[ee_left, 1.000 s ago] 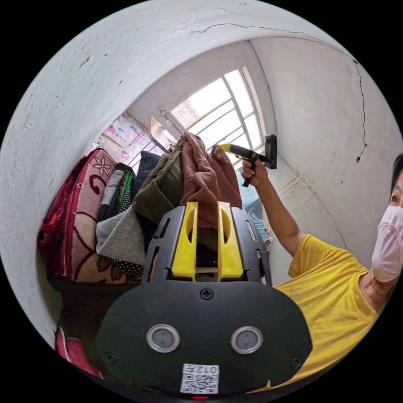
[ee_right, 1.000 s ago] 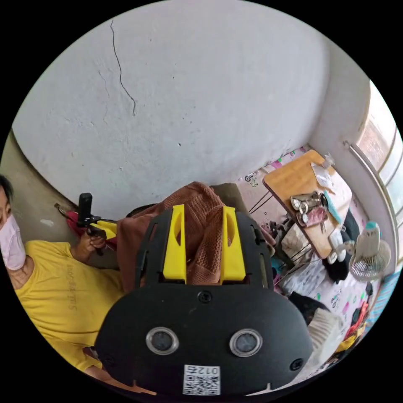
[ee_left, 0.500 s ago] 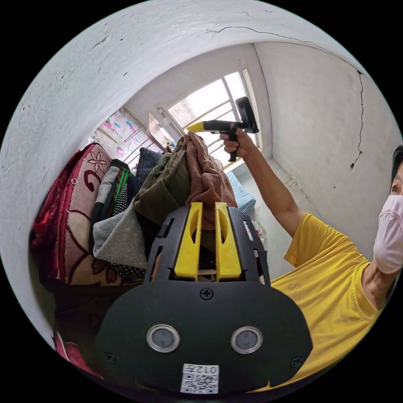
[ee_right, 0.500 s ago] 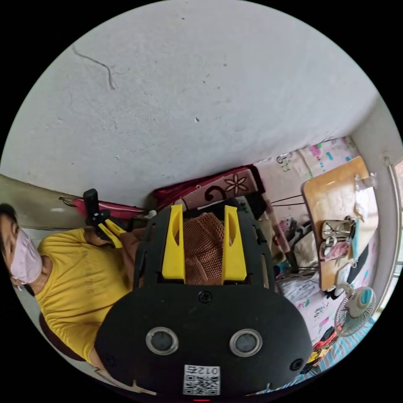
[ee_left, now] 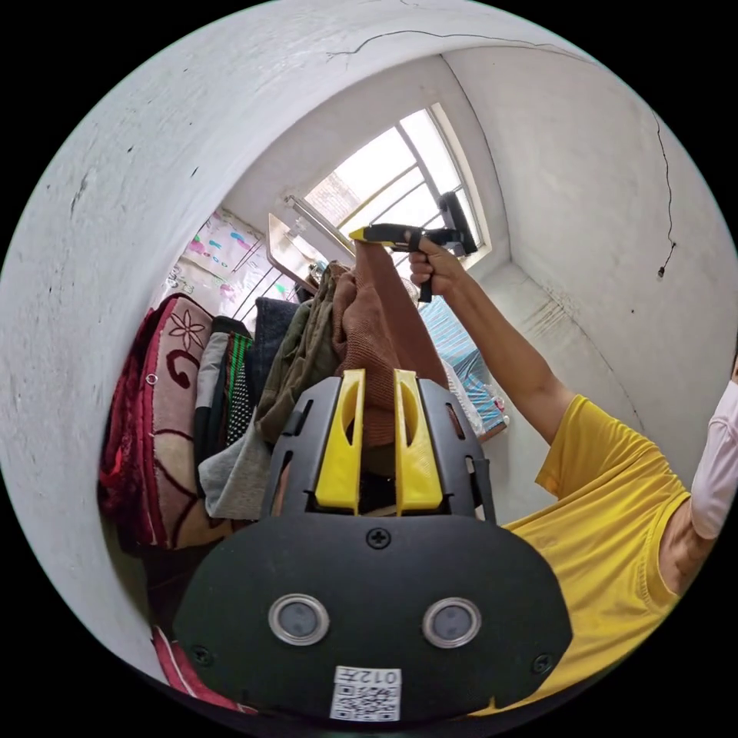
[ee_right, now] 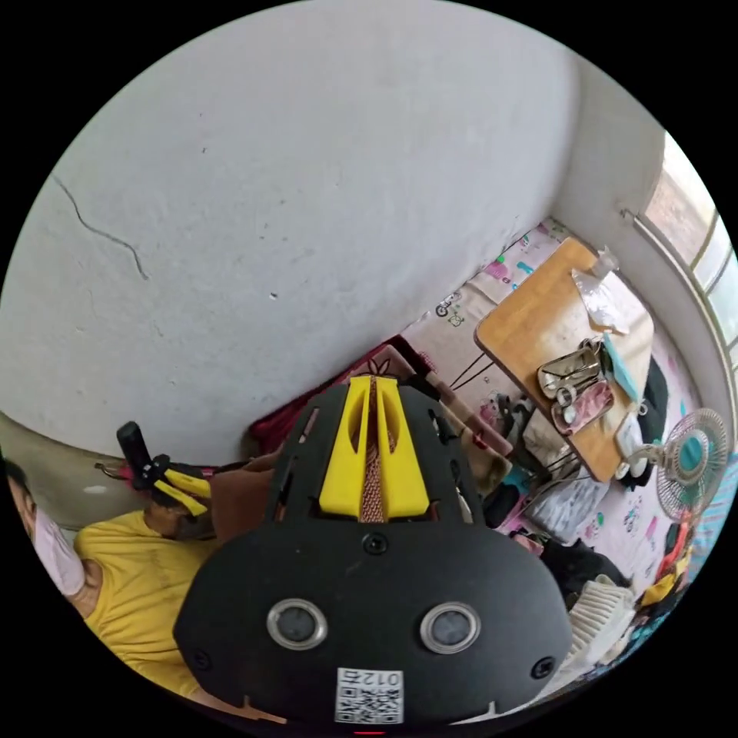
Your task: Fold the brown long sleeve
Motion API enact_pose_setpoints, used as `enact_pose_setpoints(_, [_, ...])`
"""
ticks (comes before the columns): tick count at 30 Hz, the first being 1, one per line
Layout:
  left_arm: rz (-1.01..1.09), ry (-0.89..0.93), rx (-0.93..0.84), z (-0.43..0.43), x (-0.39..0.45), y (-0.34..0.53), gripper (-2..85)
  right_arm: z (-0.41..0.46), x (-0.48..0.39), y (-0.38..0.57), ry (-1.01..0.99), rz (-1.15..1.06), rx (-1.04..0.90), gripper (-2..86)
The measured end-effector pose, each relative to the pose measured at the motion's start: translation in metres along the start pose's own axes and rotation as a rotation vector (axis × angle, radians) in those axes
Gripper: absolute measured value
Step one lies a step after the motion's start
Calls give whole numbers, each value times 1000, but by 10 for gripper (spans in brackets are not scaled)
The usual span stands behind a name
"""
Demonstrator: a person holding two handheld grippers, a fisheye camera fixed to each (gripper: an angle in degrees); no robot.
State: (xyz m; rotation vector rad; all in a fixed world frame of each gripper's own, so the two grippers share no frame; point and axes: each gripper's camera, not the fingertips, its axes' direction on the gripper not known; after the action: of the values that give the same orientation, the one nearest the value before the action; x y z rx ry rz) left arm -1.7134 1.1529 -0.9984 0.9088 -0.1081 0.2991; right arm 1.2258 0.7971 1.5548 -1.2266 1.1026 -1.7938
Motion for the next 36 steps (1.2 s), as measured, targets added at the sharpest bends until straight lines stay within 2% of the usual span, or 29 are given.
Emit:
enact_pose_setpoints(4, [-16,19,15,-7,-2,10,51,18,6,22,-56,-11,-80,27])
enact_pose_setpoints(6, [-19,24,45,-15,1,20,56,-2,4,35,-78,-35,7,38])
enact_pose_setpoints(8, [-20,-6,82,-27,5,29,66,-48,2,59,-140,-54,182,55])
enact_pose_setpoints(10, [-9,-51,106,-34,9,30,75,-76,-2,80,-173,-87,238,64])
enact_pose_setpoints(15, [44,-88,6,-15,19,10,94,-117,-4,149,-31,-109,244,81])
enact_pose_setpoints(17, [55,-131,-42,1,22,5,91,-136,11,189,35,-50,279,88])
enact_pose_setpoints(21, [66,-124,-23,9,25,5,62,-154,52,241,105,120,330,90])
enact_pose_setpoints(23, [76,-118,1,7,27,6,37,-175,86,274,13,242,495,87])
enact_pose_setpoints(25, [81,-111,1,7,29,6,28,-182,101,288,-63,265,546,85])
enact_pose_setpoints(27, [84,-98,11,5,31,7,24,-176,103,285,-66,251,475,89])
enact_pose_setpoints(30, [88,-90,22,3,35,8,28,-163,100,276,54,274,328,107])
enact_pose_setpoints(36, [79,-117,-44,11,35,3,68,-160,130,287,-35,399,329,98])
